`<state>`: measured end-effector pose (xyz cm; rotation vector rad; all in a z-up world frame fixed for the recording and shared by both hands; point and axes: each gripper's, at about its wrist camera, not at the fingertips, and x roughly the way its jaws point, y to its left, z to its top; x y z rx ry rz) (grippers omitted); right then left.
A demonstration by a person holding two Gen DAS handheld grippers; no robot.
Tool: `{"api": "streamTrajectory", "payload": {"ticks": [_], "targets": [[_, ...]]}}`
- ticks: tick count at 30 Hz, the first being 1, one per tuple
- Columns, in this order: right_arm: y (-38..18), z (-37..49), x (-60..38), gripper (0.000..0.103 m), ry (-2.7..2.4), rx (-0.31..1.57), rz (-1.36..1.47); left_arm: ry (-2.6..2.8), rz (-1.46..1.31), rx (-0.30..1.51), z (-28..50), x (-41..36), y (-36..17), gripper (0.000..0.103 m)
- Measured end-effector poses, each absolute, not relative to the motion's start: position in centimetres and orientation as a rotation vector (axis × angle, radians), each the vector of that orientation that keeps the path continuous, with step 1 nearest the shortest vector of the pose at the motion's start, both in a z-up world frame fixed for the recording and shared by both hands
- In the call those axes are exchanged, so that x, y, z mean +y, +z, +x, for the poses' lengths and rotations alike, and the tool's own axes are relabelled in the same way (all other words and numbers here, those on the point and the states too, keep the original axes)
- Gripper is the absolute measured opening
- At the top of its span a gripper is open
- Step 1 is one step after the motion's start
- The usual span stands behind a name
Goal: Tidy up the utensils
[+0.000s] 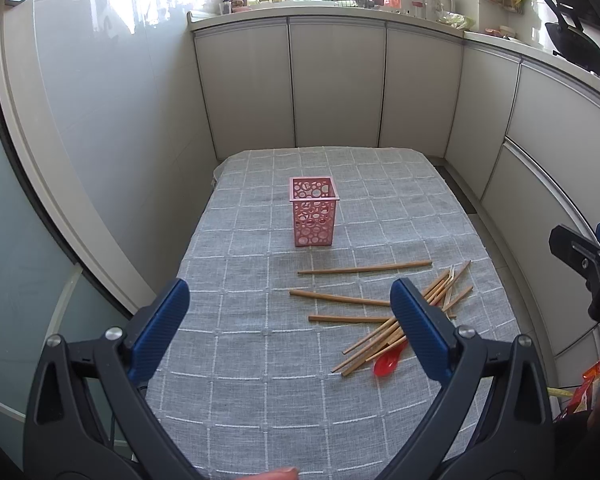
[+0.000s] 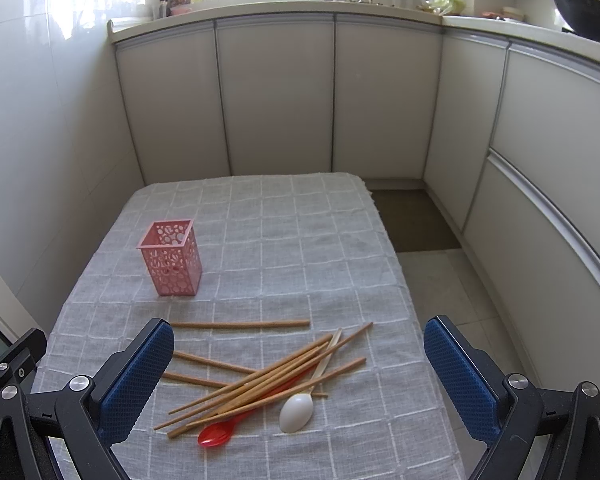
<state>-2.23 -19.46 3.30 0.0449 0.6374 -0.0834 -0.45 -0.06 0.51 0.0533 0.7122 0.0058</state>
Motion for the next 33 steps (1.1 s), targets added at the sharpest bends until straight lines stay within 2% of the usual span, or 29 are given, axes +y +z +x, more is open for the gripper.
{"api": "streamTrajectory", "payload": {"ticks": [10, 18, 28, 29, 30, 33], "targets": [[3.1, -1.8, -19.7, 0.103, -0.082, 0.653, 0.048, 0.008, 0.057, 0.719, -0.1, 0.0, 0.6, 0.1], [2.1, 1.8, -22.2, 0.103, -0.108, 0.764, 0.093, -0.018, 0.105, 0.739, 3.0, -1.1, -0.6, 0.1], [-3.2, 9.5, -26.9, 0.103, -0.099, 0.976, 0.237, -0.238, 0.142, 0.935, 10.9, -5.3, -5.1, 0.1], [-4.2, 10.0, -27.6, 0.103, -0.088, 0.996, 0.274, -0.265, 0.15, 0.965, 11.8, -6.0, -6.0, 0.099], [-5.4, 10.6, -28.1, 0.102, -0.072, 1.03, 0.311, -0.292, 0.166, 0.992, 12.7, -6.7, -7.1, 0.092], [-8.0, 12.2, -29.8, 0.091, -0.021, 1.11, 0.438, -0.356, 0.228, 1.044, 14.9, -9.2, -9.8, 0.079]]}}
